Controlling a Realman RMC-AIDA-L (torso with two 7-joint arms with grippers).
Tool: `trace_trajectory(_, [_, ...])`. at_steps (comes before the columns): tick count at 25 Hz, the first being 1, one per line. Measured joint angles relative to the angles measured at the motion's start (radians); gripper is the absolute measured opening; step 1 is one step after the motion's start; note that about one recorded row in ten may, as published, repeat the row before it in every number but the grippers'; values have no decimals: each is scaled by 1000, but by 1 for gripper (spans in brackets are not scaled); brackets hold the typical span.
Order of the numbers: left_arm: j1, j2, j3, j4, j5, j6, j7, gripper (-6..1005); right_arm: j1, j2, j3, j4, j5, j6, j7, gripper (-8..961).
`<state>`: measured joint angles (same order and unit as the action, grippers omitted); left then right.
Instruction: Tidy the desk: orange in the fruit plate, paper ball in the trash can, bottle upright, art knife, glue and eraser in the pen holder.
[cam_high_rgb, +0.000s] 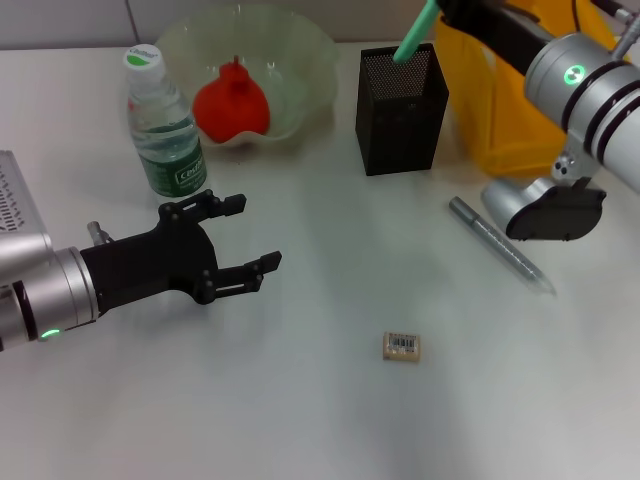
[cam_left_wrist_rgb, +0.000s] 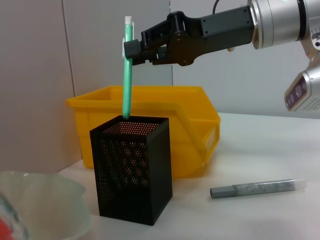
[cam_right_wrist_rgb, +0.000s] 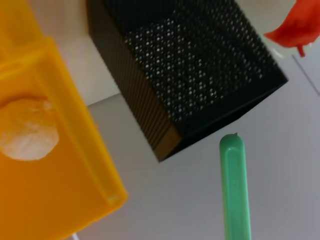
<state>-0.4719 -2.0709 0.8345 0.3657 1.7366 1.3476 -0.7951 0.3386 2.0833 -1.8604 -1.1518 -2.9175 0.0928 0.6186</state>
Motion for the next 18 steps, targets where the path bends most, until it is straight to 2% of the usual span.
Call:
trace_trajectory(8, [-1, 0, 0, -22, -22, -18, 56, 837, 34, 8, -23, 139, 5, 139, -39, 183])
trace_trajectory(14, [-1, 0, 0, -26, -23, -21, 59, 837, 32, 9, -26, 152, 16, 155, -34, 183])
trace_trajectory(18, [-1, 0, 0, -27, -23, -22, 59, 837, 52, 9, -50, 203, 65, 219, -34, 183])
